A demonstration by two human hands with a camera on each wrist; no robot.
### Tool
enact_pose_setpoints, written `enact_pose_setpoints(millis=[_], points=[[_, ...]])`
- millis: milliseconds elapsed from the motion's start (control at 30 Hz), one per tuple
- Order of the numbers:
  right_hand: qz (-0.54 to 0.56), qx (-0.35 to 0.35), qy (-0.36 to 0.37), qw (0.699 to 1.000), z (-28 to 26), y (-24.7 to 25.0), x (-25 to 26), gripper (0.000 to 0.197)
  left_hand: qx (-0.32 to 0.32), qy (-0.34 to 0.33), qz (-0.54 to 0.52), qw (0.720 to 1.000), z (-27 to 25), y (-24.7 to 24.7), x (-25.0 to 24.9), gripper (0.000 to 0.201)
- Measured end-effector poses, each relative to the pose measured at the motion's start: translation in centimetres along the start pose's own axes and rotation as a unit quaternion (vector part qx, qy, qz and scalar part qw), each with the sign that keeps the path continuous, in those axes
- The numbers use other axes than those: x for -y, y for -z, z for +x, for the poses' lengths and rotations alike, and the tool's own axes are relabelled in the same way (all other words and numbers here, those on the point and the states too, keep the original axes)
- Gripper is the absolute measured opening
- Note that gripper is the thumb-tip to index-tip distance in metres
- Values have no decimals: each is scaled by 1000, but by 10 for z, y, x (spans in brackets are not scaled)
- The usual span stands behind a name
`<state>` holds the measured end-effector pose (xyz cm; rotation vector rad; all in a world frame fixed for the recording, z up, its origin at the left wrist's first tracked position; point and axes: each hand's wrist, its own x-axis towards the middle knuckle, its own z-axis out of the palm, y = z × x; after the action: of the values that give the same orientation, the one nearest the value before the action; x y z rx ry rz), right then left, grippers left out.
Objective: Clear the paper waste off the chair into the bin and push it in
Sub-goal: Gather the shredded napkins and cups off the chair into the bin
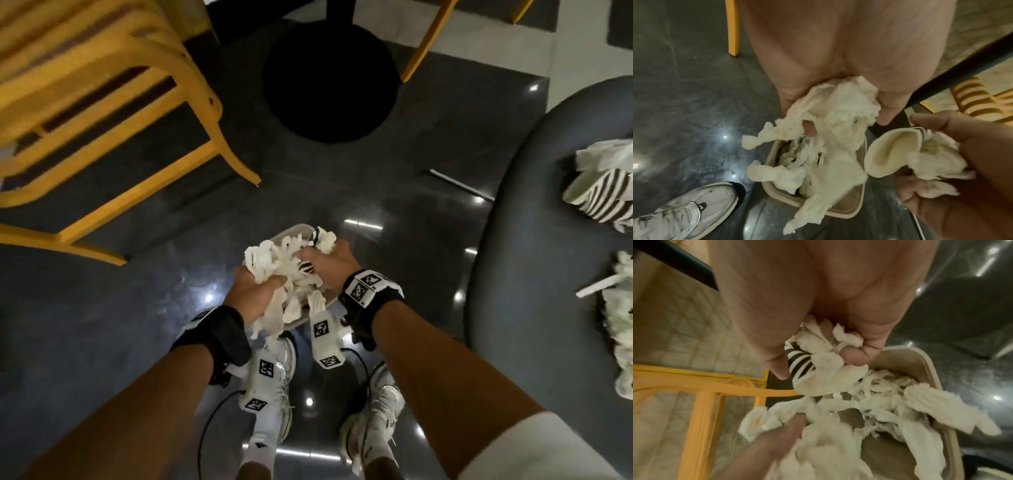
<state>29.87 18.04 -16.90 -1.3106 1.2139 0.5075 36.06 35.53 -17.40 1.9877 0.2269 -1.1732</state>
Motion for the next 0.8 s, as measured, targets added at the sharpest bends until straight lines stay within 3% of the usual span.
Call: enact_pose_setpoints(millis=[67,100,133,200,233,267,333,433,500,600,700,800], points=[[8,-4,-11,1000,19,-20,-11,66,-10,45,-27,999,28,0,22,95],[1,-9,-17,1000,28,-28,-19,57,1,66,-50,997,36,-3,28,102],[0,-15,-20,1000,39,-35,-29,62,19,81,-75,994,41,-7,31,93],[-1,-19,-45,999,63,-48,-53,102,72,85,-114,987,39,-15,28,48],[13,-15,-47,999,75,-54,-68,114,88,88,-128,984,40,-19,31,41],[45,-16,-52,997,95,-59,-87,123,100,87,-141,981,41,-22,32,47],[112,-17,-73,991,82,-58,-87,127,95,76,-161,979,44,-25,38,61],[150,-7,-77,986,65,-45,-86,93,50,50,-111,991,36,-25,32,67],[117,4,-63,991,45,-30,-78,77,33,28,-64,997,25,-23,19,56],[125,9,-34,991,17,-6,-65,15,24,20,-6,999,9,-20,-4,44],[142,22,-16,989,-15,21,-50,11,14,7,29,999,-1,-29,-31,59],[97,9,26,995,-41,64,-35,8,-1,-36,49,998,-13,-58,-73,44]])
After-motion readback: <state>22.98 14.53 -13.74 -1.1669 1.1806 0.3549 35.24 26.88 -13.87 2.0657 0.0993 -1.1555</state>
